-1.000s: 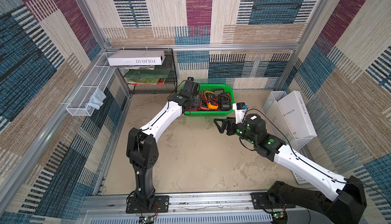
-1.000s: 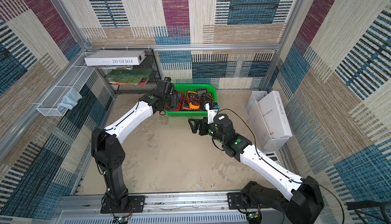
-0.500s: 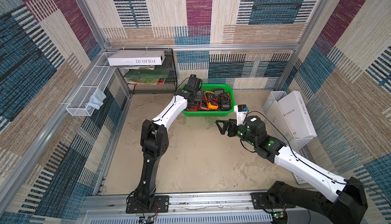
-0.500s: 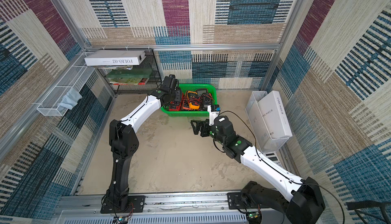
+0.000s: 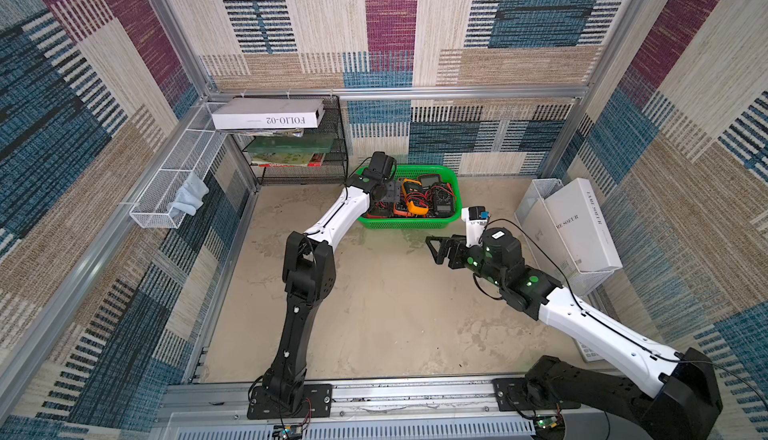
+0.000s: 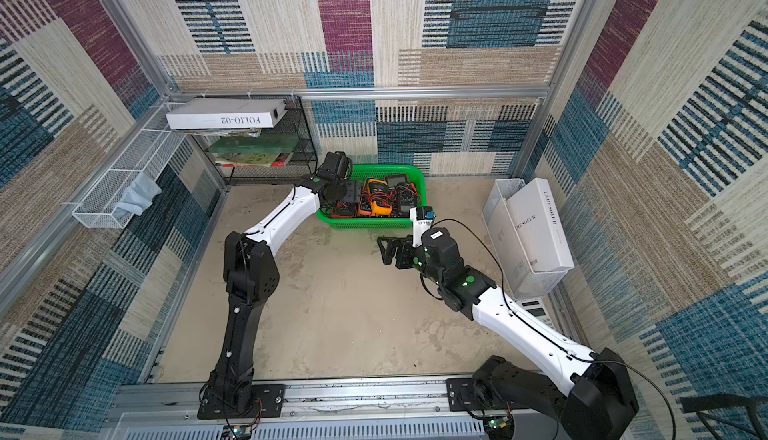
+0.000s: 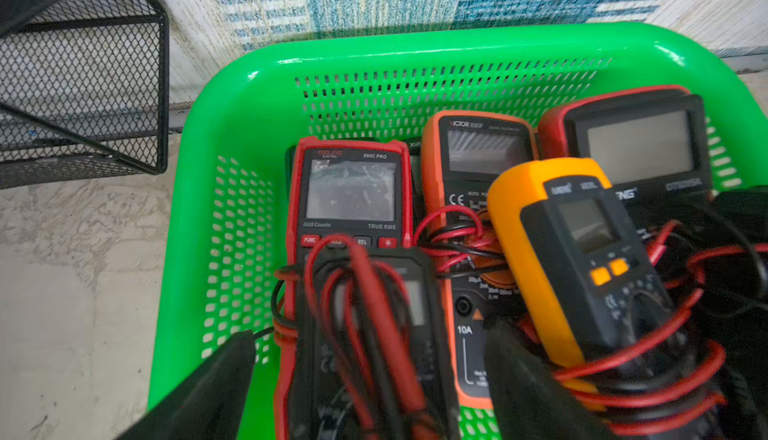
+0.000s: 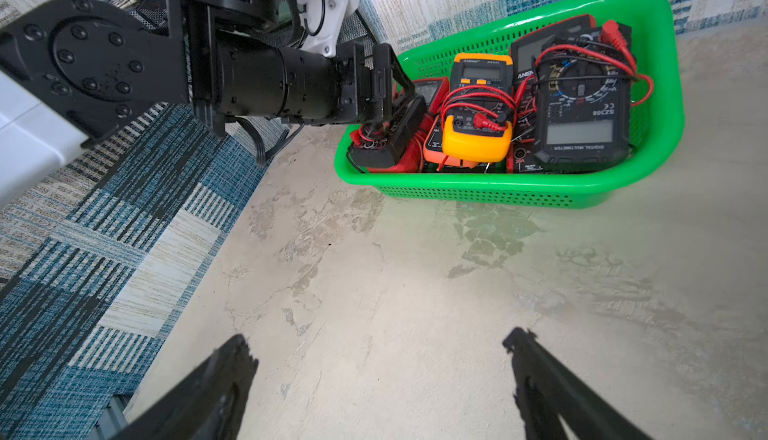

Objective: Put the multimeter into the basket
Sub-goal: Place the multimeter in the basket, then reset both arms

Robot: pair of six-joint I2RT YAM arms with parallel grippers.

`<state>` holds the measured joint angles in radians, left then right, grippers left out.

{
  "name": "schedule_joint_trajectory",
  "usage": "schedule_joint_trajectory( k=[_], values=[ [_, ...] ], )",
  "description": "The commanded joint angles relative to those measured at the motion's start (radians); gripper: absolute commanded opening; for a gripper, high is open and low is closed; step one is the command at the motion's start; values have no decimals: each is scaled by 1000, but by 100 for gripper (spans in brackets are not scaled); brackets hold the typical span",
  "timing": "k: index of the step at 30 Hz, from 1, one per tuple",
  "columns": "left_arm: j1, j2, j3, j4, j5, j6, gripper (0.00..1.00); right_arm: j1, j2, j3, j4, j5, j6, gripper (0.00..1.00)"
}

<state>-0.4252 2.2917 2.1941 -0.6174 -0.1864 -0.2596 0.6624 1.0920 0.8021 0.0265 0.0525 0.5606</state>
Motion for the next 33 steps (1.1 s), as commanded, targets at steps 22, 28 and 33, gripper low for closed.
schedule_joint_trajectory(
  k=[22, 28, 33],
  values=[
    [1, -596, -516, 239, 98, -1, 100, -362, 32, 137, -98, 57, -118, 100],
    [2, -933, -955, 444, -20, 73, 100, -535, 97, 78, 38, -23, -258, 99],
    [18, -1218, -1262, 542, -142, 203, 100, -629, 126, 4, 140, 8, -358, 100]
  ],
)
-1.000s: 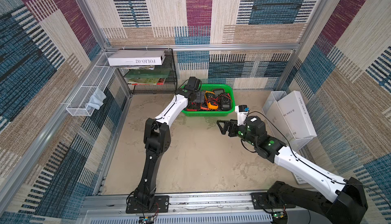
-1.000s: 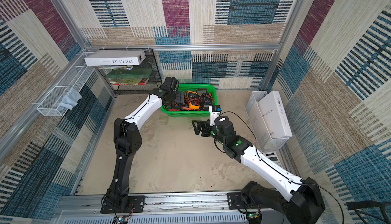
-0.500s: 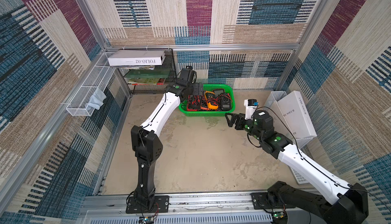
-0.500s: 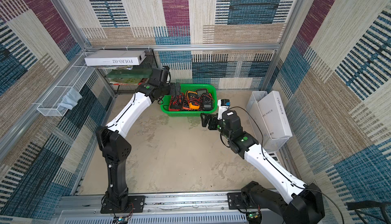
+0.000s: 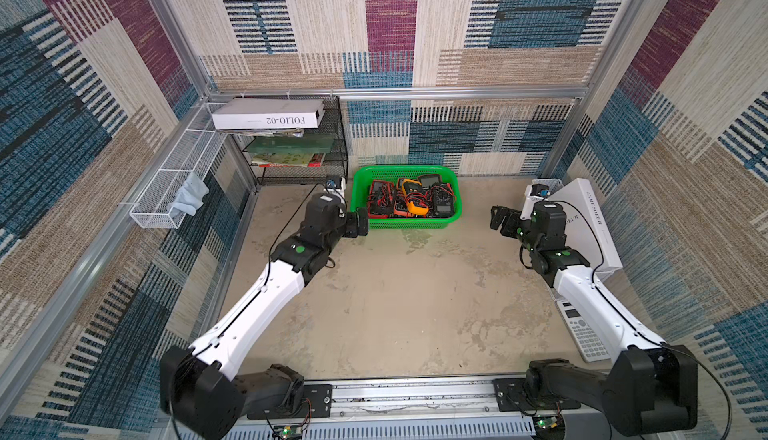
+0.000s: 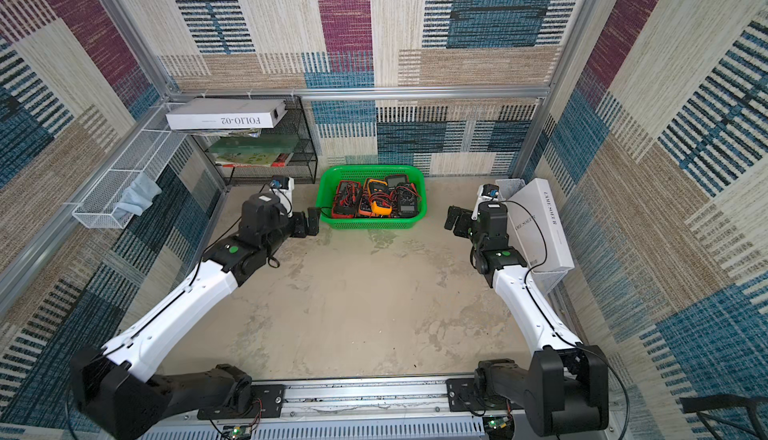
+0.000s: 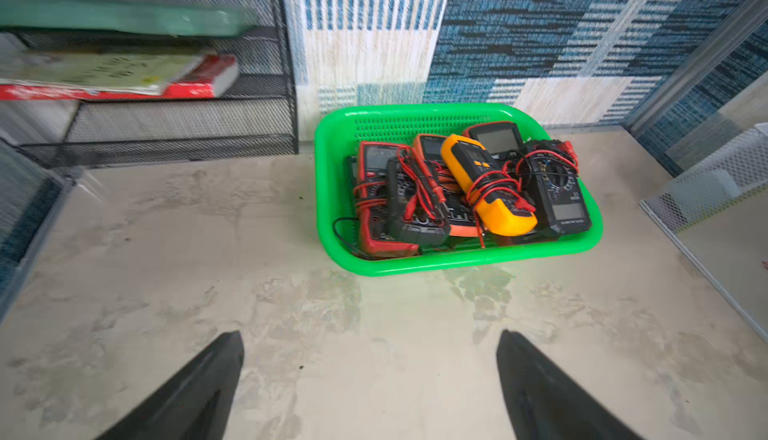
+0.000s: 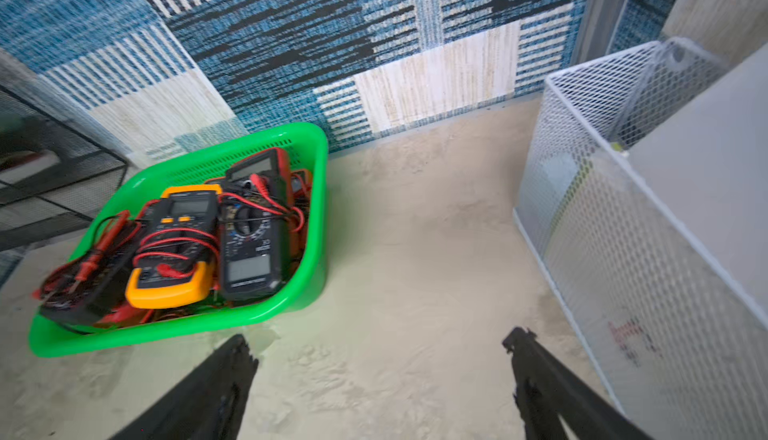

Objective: Put the multimeter into the basket
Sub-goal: Reset both arms

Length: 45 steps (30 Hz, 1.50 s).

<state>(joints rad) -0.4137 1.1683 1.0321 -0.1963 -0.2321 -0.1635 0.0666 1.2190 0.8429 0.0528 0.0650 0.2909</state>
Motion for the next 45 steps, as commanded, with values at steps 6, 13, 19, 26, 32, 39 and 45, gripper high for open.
schedule_joint_trajectory(
  k=[6, 13, 19, 26, 32, 39, 45],
  values=[
    [164, -348, -447, 262, -115, 200, 100, -87, -1, -222, 355, 40, -188, 100],
    [326, -268, -574, 373, -139, 150, 100, -93, 98, -390, 610, 127, -221, 100],
    [342, -27, -653, 674, -116, 115, 100, -101, 176, -479, 824, 124, -259, 100],
    [406, 249, -656, 954, 48, 124, 100, -87, 278, -584, 1111, 2, -302, 100],
    [425, 363, -561, 893, 227, 180, 100, -90, 301, -599, 1153, -35, -316, 100],
    [448, 359, -542, 847, 264, 169, 100, -101, 292, -604, 1154, -58, -306, 100],
    [446, 353, -549, 855, 261, 170, 99, -94, 292, -596, 1141, -56, -315, 100]
  ],
)
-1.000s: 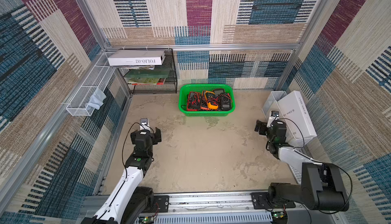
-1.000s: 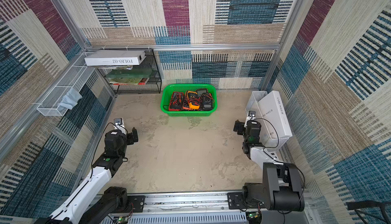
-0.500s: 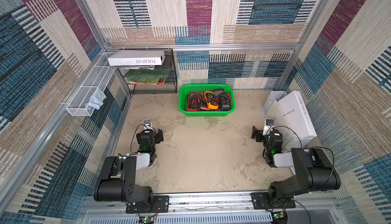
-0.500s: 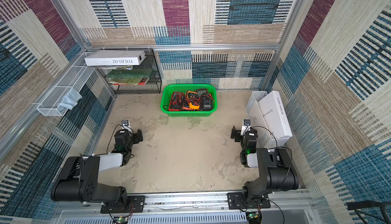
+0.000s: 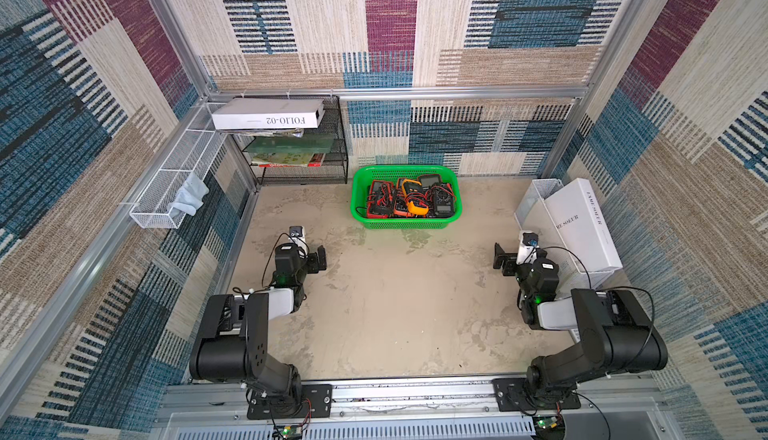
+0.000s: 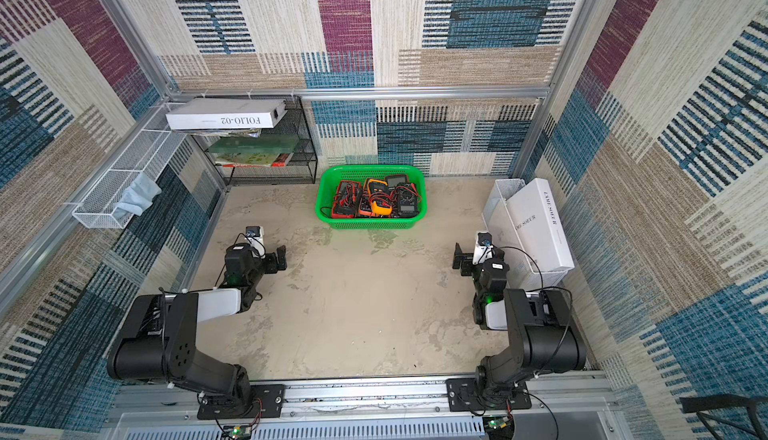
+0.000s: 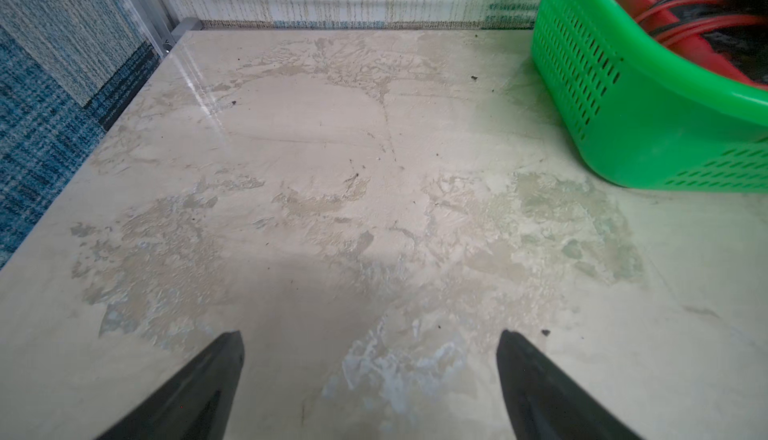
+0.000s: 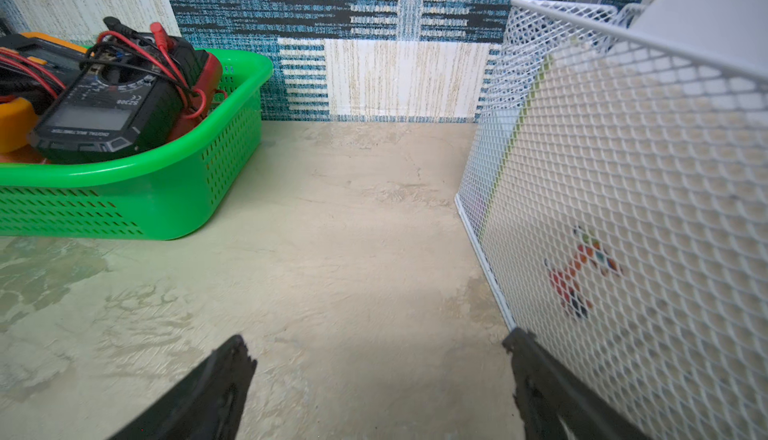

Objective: Put the multimeter into the basket
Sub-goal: Reset both arms

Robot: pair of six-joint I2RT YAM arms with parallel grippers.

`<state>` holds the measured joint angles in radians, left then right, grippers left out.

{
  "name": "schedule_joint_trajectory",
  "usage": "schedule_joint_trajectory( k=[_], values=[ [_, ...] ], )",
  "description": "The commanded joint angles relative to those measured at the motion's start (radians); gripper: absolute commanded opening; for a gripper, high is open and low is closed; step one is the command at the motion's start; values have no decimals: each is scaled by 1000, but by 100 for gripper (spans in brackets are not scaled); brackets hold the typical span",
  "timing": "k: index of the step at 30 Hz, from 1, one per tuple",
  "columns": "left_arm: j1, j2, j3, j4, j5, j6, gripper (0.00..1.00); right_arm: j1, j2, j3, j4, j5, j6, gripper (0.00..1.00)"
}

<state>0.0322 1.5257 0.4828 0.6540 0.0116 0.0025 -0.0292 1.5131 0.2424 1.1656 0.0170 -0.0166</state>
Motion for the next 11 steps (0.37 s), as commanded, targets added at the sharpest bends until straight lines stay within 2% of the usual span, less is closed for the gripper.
schedule_joint_trajectory(
  k=[1, 11],
  values=[
    [0, -4, 1, 4, 18, 5, 100, 1, -1, 4, 30, -7, -8, 99],
    [0, -4, 2, 4, 18, 4, 100, 6, -1, 0, 34, 0, -12, 100]
  ],
)
